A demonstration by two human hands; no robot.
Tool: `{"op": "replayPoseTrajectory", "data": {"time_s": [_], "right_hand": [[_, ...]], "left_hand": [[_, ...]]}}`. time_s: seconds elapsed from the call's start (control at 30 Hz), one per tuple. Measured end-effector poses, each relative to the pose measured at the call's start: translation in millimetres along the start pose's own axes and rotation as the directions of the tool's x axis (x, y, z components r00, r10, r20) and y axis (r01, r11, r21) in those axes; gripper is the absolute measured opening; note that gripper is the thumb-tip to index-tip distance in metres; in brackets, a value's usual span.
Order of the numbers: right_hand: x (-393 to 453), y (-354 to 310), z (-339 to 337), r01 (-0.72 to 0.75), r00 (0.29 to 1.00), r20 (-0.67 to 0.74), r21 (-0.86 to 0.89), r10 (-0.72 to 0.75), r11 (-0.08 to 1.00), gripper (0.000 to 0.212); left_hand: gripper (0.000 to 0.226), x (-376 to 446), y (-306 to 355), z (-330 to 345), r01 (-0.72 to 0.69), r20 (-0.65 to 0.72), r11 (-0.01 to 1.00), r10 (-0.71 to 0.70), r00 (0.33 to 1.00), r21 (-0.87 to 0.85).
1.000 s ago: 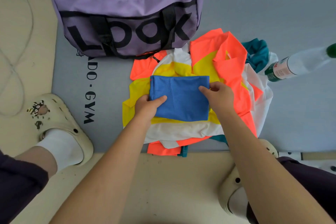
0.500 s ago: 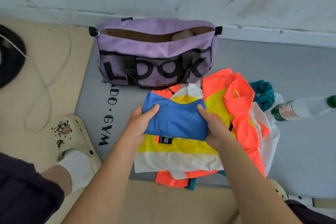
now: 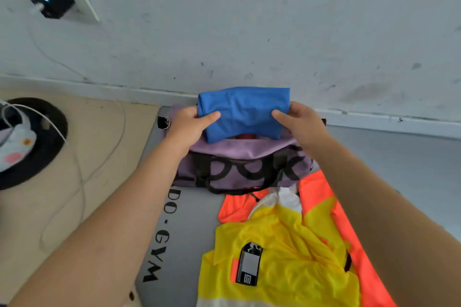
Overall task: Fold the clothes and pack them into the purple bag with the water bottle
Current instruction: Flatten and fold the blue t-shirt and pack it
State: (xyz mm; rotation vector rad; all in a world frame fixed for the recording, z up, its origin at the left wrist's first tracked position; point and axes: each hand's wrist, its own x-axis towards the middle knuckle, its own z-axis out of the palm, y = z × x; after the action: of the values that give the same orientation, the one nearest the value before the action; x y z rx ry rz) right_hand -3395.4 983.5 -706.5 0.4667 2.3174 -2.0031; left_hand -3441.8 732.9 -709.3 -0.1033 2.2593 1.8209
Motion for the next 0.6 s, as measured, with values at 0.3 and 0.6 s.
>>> {"op": "replayPoseTrajectory", "data": {"time_s": [0.3, 0.6], "right_hand": [[17, 23, 4, 0.059, 0.998, 0.056, -0.328, -0.043, 0.943, 0.027], [34, 23, 17, 0.024, 0.996, -0.075, -0.376, -0.057, 0.926, 0.022]], "left_hand": [[0.015, 22, -45, 1, -0.05, 0.115, 0.961, 0.019, 0.993, 0.273], [0.026, 41, -42, 7, -0.078, -0.114, 0.959, 0.113, 0.987, 0.273]]}}
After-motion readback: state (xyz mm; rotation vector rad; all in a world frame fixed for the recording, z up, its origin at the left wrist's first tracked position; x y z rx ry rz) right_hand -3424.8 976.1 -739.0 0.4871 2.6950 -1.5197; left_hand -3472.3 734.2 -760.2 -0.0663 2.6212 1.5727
